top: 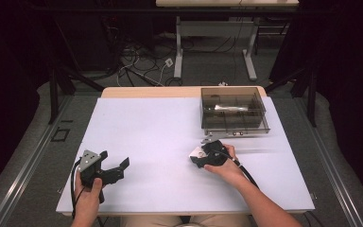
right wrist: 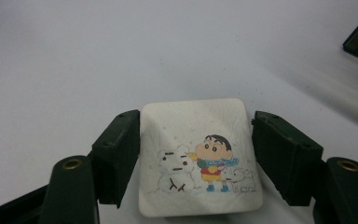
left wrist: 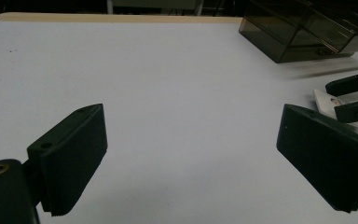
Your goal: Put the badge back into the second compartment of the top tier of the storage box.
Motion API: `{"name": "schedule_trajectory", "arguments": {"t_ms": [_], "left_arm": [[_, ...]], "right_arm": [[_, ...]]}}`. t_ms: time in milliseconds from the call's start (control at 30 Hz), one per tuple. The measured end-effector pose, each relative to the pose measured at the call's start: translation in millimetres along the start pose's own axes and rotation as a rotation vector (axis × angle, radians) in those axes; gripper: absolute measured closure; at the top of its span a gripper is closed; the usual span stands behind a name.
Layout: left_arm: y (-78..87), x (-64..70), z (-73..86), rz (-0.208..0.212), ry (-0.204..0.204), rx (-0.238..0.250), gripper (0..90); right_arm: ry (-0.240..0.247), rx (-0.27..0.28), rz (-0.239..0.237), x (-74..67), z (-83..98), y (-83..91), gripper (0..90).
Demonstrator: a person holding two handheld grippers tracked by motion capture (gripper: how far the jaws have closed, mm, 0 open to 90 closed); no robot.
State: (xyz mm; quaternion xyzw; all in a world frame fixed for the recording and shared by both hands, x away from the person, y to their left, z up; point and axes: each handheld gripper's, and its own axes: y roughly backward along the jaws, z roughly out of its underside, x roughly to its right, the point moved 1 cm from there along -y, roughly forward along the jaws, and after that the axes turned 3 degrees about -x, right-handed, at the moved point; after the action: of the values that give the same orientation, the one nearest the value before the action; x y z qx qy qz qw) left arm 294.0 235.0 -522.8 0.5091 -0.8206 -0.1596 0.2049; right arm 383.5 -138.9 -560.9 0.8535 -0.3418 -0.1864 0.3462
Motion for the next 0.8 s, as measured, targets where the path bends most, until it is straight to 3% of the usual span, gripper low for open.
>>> {"name": "schedule_trajectory", "arguments": {"t_ms": [600,800], "left_arm": [[0.5,0.2,0.1,0.0,-0.001,-0.007,9.1],[0.3,0.4,0.1,-0.001,-0.001,-0.009,9.1]], "right_arm": [[-0.176,0.033,0.123,-6.7,2.3,16.6,33.2],[-0.214,0.043,0.191,-7.5,5.4,25.1,33.2]]}}
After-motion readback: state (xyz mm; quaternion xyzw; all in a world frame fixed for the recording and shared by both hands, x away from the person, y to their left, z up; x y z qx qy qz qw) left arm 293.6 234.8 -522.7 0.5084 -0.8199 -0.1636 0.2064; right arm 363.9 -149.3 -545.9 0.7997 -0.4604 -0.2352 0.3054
